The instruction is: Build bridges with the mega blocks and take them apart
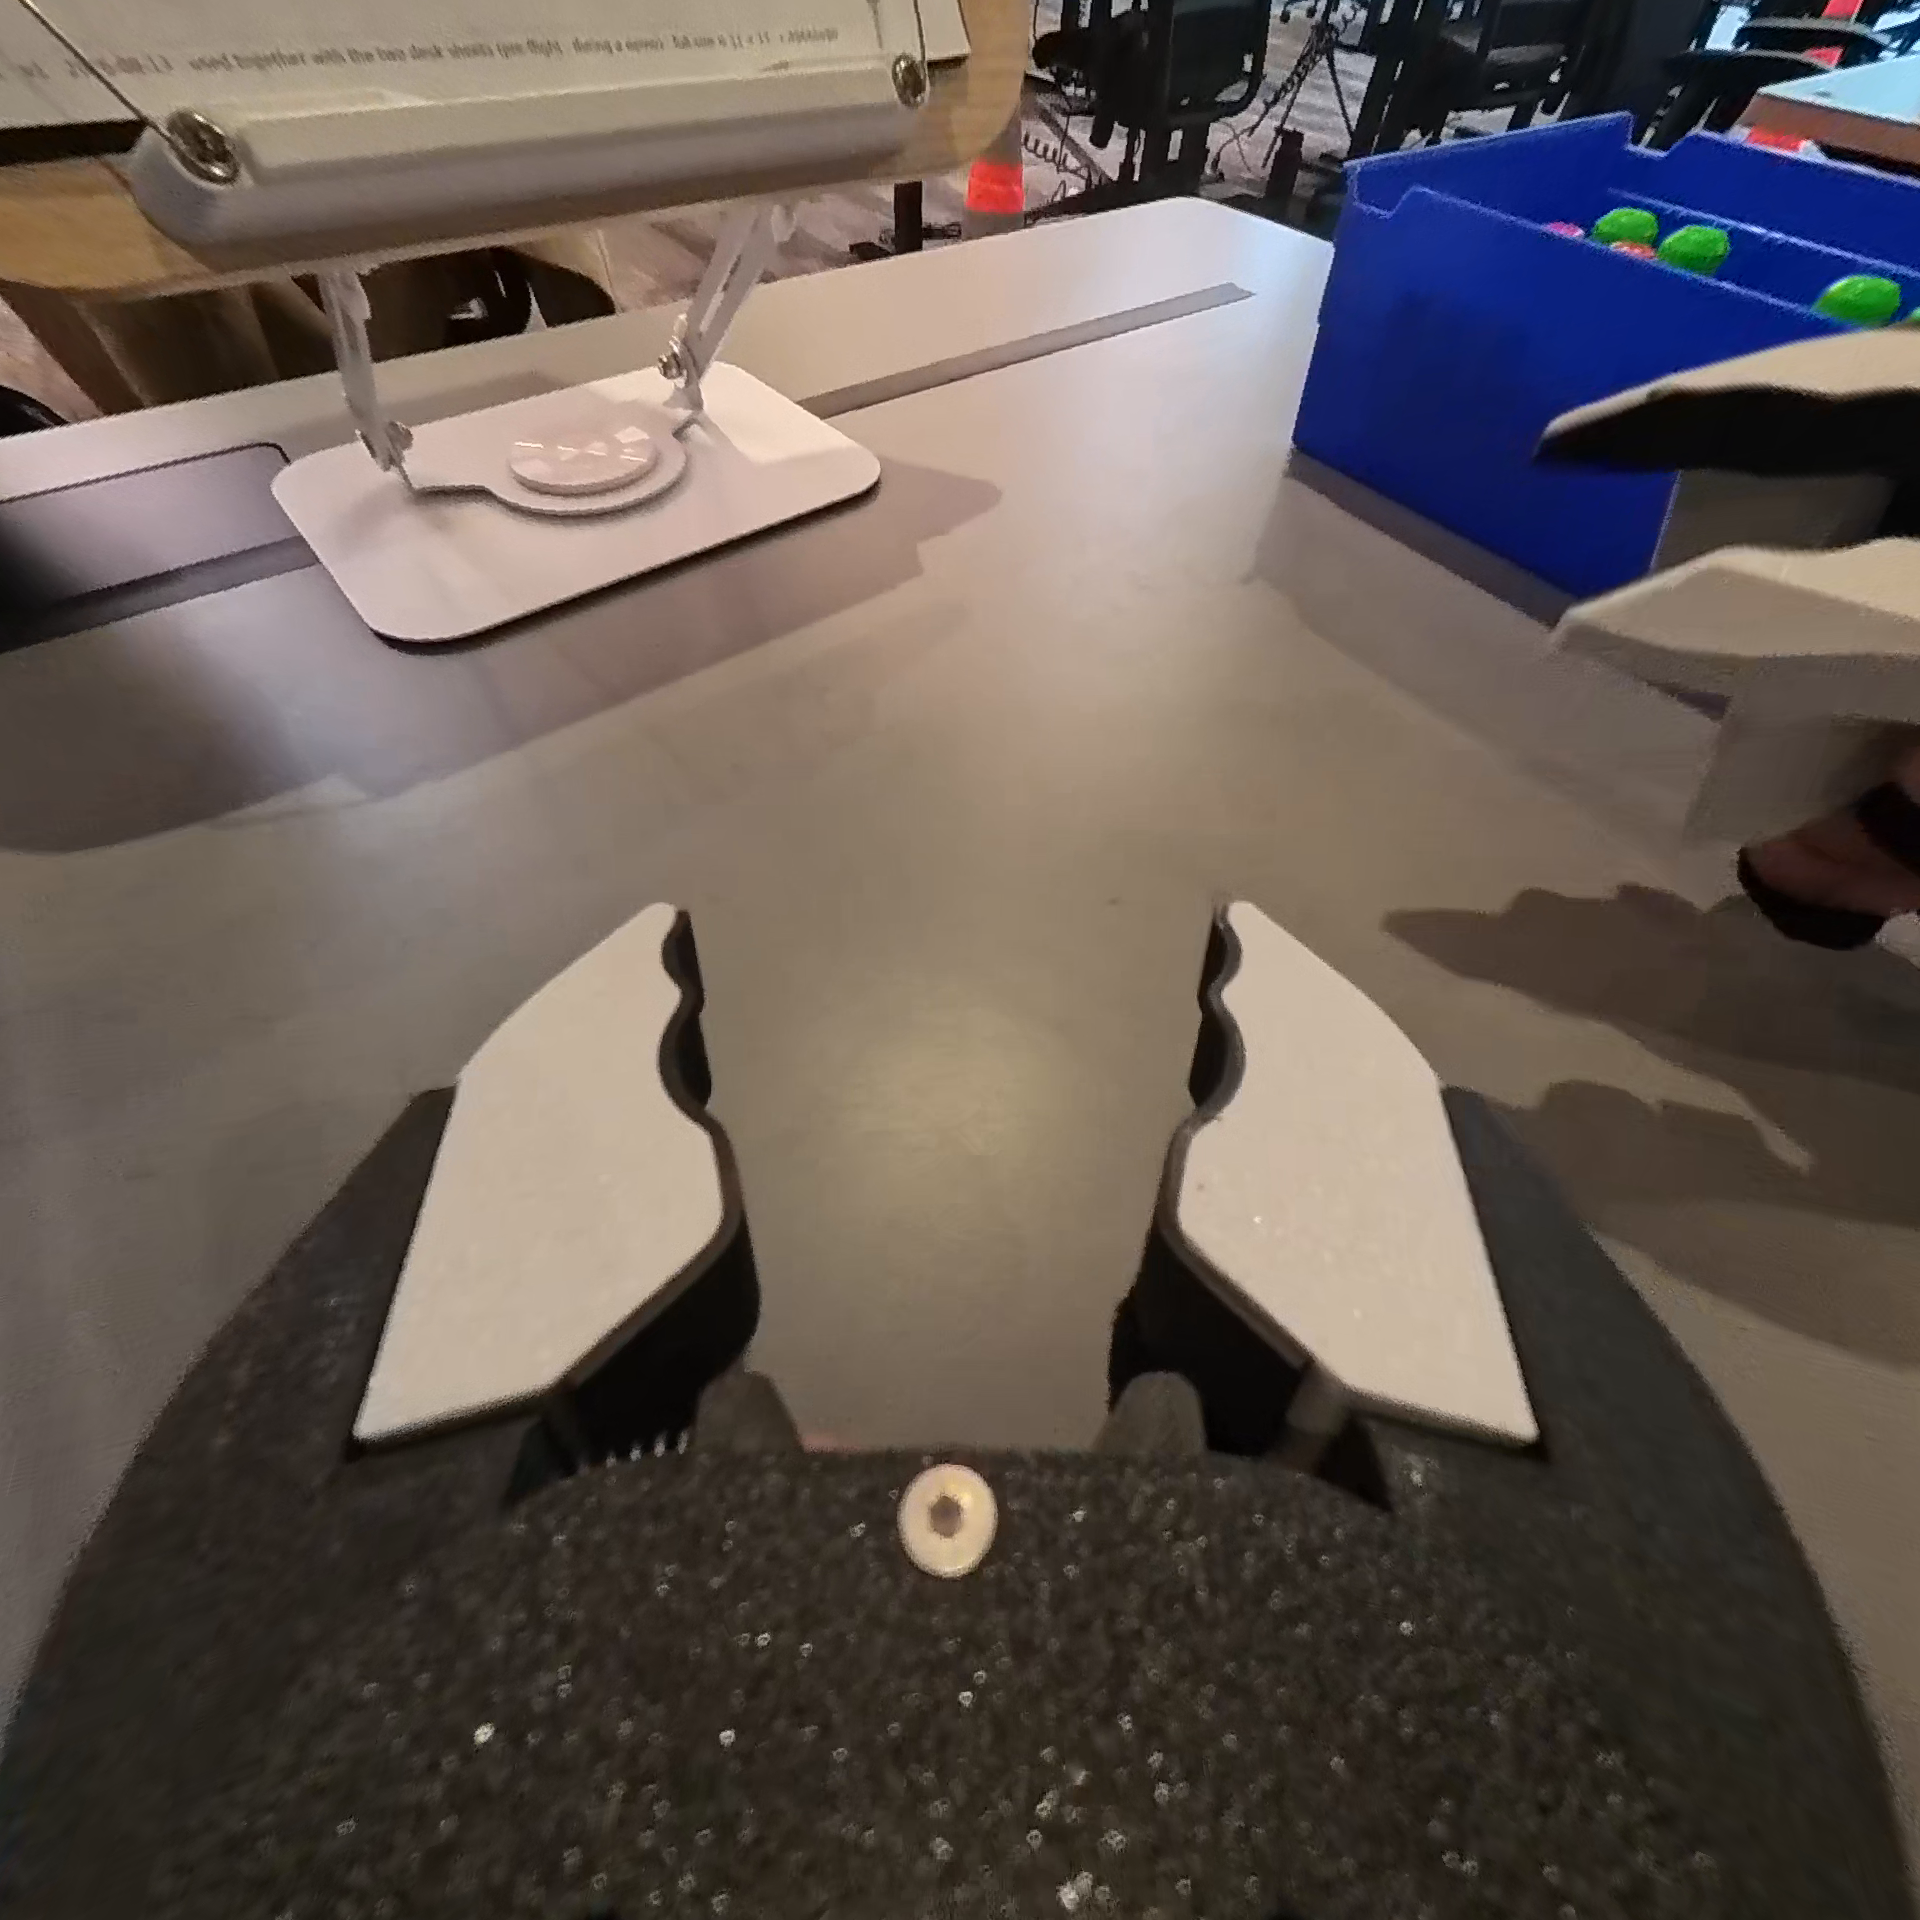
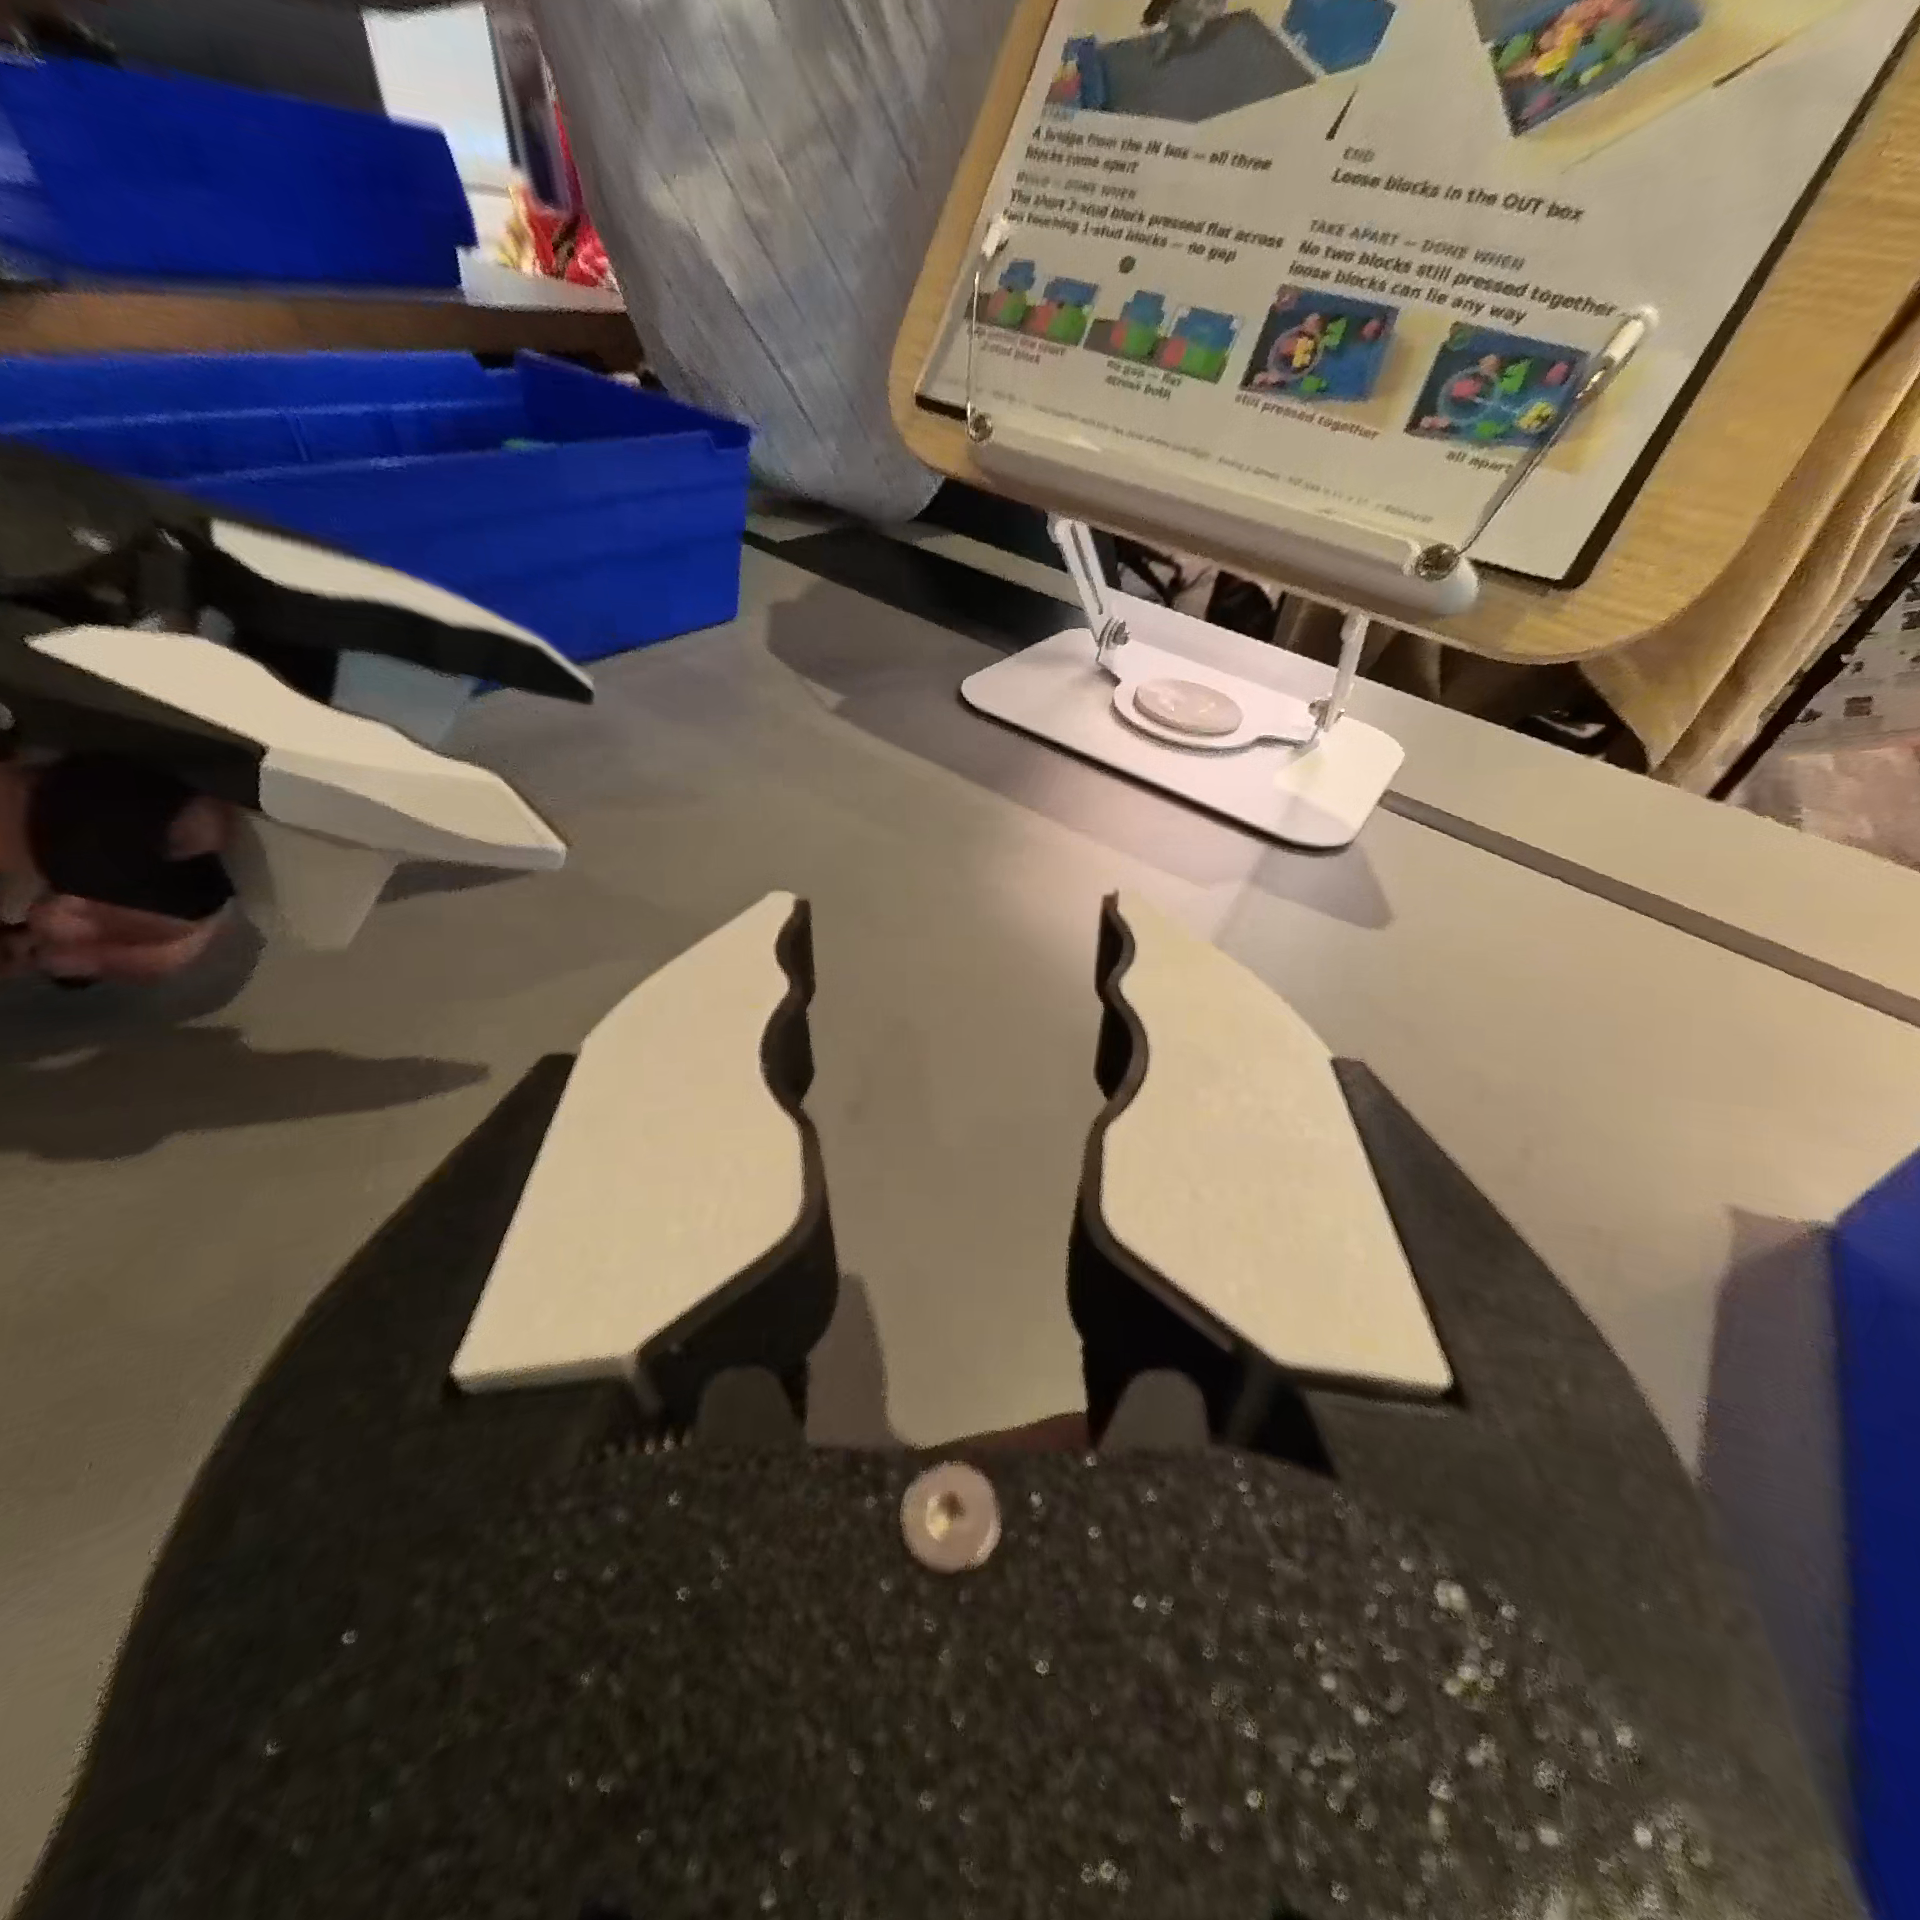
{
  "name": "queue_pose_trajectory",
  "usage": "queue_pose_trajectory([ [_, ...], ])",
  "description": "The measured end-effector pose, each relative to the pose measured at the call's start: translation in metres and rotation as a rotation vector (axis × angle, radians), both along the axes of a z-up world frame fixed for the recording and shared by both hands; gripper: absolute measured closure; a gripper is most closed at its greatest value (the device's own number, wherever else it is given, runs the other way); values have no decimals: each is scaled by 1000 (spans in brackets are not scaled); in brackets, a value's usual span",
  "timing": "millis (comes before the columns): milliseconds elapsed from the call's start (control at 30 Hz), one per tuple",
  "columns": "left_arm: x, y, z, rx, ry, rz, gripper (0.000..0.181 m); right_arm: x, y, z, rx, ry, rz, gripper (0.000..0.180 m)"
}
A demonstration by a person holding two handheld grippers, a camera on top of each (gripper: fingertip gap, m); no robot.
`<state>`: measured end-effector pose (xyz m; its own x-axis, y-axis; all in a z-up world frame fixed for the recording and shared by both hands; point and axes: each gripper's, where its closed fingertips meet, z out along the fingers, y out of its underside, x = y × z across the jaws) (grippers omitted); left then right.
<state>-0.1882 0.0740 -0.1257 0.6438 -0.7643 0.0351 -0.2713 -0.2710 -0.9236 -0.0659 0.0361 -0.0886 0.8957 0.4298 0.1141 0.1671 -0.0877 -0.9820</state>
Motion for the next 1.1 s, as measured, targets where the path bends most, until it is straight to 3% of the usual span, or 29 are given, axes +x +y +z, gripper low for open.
queue_pose_trajectory([
  [167, -2, -3, 5, -8, -5, 6, 91, -9, -3, -6, -53, 44, 46, 129],
  [267, -21, -12, 41, -35, -66, 25, 91, -6, -2, -9, -53, 13, 32, 130],
  [333, -57, -10, 73, -44, -45, 96, 95, -7, -3, -11, -81, 51, 47, 130],
  [433, -140, 19, 91, -159, 191, 259, 98, -11, -5, -10, -109, 110, 80, 130],
  [533, -210, 55, 74, -404, 330, 368, 102, -14, -6, -10, -115, 112, 95, 130],
  [700, -272, 89, -2, -742, 452, 498, 112, -20, -8, -12, -123, 88, 114, 130],
  [833, -286, 99, -31, -823, 516, 562, 112, -21, -9, -14, -131, 83, 125, 130],
  [1100, -293, 93, -52, -874, 597, 581, 119, -19, -10, -16, -146, 92, 131, 130],
])
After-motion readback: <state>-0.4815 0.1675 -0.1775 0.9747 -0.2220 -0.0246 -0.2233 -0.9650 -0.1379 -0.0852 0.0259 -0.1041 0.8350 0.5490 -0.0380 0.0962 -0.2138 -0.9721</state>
